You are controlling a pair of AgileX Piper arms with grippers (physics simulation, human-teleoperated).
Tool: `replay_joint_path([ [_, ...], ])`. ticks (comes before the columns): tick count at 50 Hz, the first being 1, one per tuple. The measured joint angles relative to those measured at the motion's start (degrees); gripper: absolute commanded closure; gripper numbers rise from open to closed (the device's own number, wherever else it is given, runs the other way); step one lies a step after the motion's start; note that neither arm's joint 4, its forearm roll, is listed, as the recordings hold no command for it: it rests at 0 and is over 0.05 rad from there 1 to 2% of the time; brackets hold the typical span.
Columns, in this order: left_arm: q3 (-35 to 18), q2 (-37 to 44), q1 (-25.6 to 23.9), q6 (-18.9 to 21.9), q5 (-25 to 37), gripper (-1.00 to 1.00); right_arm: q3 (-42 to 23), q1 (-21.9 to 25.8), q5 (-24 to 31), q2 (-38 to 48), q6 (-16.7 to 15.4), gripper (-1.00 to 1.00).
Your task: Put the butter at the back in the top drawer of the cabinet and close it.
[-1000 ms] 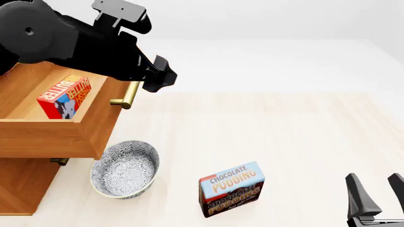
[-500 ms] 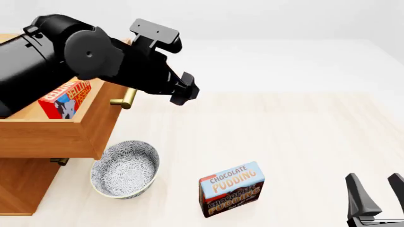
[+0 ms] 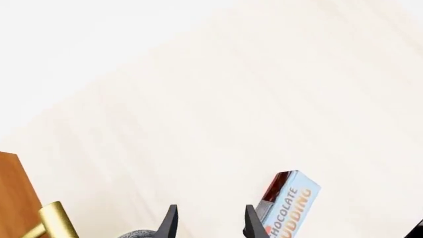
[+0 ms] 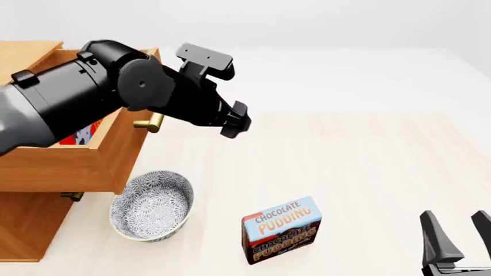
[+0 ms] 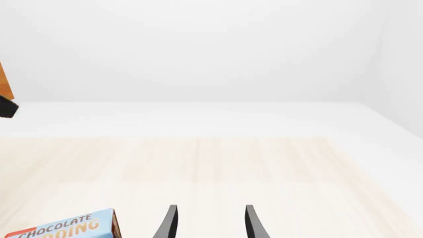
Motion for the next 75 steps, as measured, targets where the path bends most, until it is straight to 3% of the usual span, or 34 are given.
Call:
replay_joint_path([
  [75, 7.49, -1.62, 6.39, 0.32, -4.23, -1.0, 0.0, 0.0, 0.0, 0.0, 0.0, -1.0],
])
